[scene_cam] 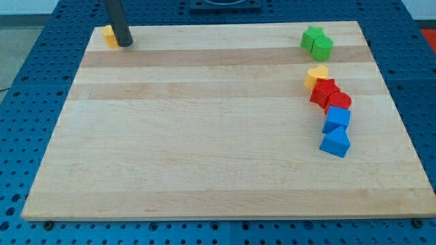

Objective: Point your arm at the blue cube

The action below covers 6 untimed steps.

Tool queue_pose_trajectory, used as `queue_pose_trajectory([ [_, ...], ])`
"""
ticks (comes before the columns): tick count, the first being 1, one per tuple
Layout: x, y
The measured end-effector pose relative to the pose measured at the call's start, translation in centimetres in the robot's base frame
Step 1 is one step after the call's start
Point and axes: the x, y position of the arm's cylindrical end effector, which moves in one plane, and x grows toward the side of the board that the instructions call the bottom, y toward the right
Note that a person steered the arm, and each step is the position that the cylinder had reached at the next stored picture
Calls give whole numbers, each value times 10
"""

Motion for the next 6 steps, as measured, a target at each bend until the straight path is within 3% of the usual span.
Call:
queue_pose_trajectory([
  [1, 9, 8],
  [2, 56, 77],
  [3, 63, 96],
  [4, 63, 97],
  [5, 60, 140],
  [6, 31, 207],
])
